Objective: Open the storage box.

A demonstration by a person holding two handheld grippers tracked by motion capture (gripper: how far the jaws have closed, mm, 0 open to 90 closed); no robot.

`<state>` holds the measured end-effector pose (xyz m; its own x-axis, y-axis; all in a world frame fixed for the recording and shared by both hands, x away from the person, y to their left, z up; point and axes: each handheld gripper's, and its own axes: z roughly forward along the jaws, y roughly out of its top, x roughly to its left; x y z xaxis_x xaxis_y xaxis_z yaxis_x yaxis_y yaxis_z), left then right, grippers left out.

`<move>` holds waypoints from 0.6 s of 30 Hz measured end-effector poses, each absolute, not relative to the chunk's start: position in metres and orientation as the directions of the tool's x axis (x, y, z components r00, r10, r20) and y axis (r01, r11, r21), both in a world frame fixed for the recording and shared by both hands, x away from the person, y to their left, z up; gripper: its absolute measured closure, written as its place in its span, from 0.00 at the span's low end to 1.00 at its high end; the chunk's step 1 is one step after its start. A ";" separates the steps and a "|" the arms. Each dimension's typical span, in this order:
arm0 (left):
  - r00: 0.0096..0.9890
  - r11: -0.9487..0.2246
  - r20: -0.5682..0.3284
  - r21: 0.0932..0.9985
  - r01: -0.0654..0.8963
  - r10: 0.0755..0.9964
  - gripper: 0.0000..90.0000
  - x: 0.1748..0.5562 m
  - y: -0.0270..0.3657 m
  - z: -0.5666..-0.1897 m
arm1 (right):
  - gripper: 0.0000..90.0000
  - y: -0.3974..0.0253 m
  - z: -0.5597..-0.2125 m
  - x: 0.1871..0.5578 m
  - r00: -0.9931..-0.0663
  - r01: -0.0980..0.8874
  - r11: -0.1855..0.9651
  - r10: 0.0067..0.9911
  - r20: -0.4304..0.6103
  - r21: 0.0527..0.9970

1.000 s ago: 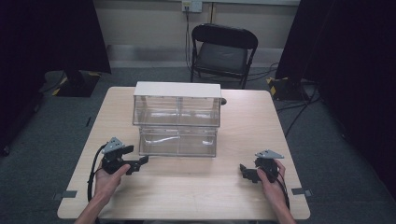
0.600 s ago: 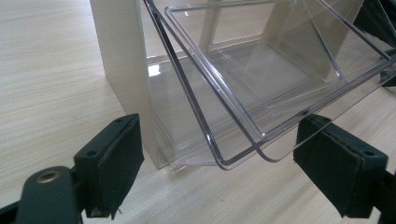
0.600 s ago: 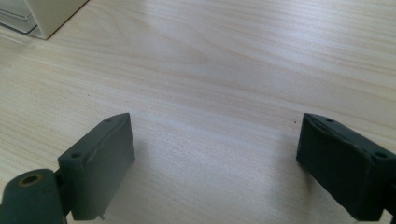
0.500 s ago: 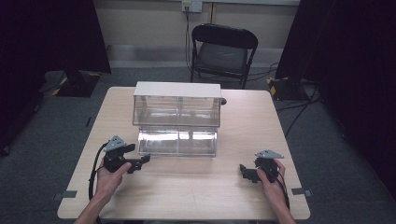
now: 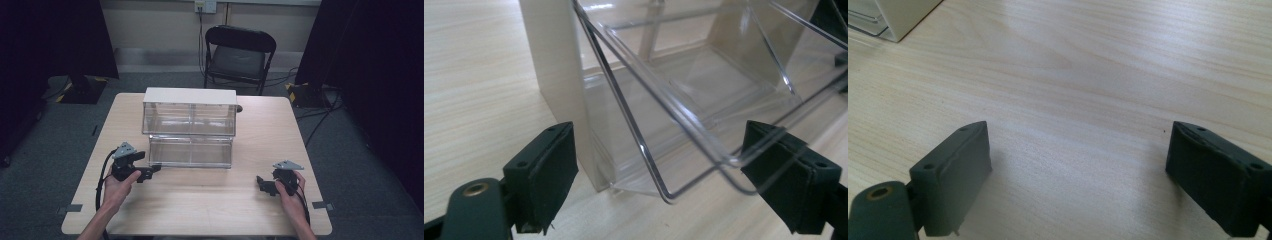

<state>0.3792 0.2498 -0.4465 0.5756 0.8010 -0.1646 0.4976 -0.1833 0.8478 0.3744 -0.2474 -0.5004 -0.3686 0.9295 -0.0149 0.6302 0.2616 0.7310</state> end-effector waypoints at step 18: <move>0.569 -0.207 -0.132 0.845 0.492 0.812 0.18 0.384 0.246 -0.443 | 0.11 -0.247 -0.500 0.374 -0.368 0.630 0.261 0.930 -0.015 0.731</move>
<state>0.3839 0.2459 -0.4427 0.5690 0.8116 -0.1323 0.4923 -0.2074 0.8453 0.3744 -0.2473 -0.5004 -0.3684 0.9295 -0.0146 0.6304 0.2614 0.7309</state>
